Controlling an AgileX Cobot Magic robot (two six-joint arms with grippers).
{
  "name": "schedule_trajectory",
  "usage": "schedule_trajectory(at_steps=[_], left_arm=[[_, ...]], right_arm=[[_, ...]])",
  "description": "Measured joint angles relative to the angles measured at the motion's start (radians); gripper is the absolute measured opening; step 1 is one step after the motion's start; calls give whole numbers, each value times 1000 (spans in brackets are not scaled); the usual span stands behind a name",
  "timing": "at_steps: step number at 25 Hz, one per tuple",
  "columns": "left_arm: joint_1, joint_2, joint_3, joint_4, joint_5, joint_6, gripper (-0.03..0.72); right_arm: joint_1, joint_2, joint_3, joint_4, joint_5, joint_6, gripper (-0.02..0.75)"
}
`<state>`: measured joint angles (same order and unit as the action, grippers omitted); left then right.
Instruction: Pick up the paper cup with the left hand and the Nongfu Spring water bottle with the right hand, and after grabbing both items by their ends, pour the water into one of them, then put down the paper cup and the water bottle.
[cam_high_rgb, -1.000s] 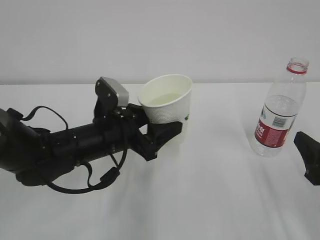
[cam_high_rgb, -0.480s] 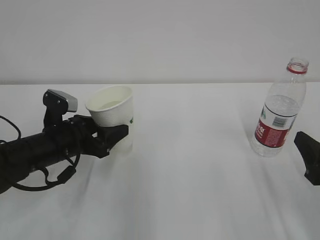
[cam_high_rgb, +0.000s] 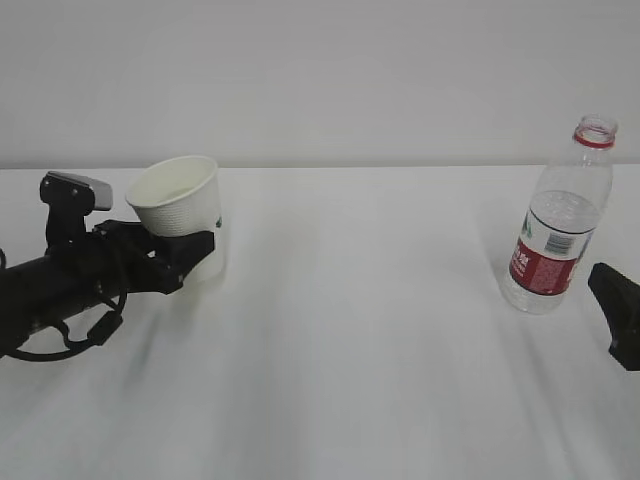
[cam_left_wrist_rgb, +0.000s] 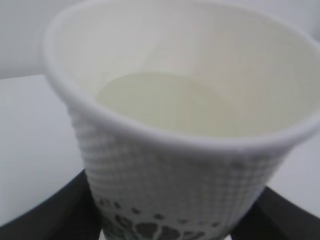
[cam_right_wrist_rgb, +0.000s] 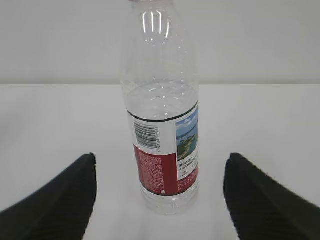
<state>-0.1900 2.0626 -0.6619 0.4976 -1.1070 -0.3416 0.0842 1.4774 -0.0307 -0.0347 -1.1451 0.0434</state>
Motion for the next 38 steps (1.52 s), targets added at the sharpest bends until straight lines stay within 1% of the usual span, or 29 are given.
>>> schedule_trajectory(at_steps=[4, 6, 10, 13, 21, 27, 38], left_arm=[[25, 0, 2, -15, 0, 28, 494], [27, 0, 5, -25, 0, 34, 494], [27, 0, 43, -100, -3, 55, 494], [27, -4, 81, -164, -3, 94, 494], [29, -31, 101, -206, -3, 151, 494], [29, -31, 129, -285, -3, 165, 494], [29, -31, 133, -293, -3, 172, 476]], right_arm=[[0, 0, 0, 0, 0, 0, 595], [0, 0, 0, 0, 0, 0, 595], [0, 0, 0, 0, 0, 0, 595], [0, 0, 0, 0, 0, 0, 594], [0, 0, 0, 4, 0, 0, 594], [0, 0, 0, 8, 0, 0, 594], [0, 0, 0, 10, 0, 0, 594]])
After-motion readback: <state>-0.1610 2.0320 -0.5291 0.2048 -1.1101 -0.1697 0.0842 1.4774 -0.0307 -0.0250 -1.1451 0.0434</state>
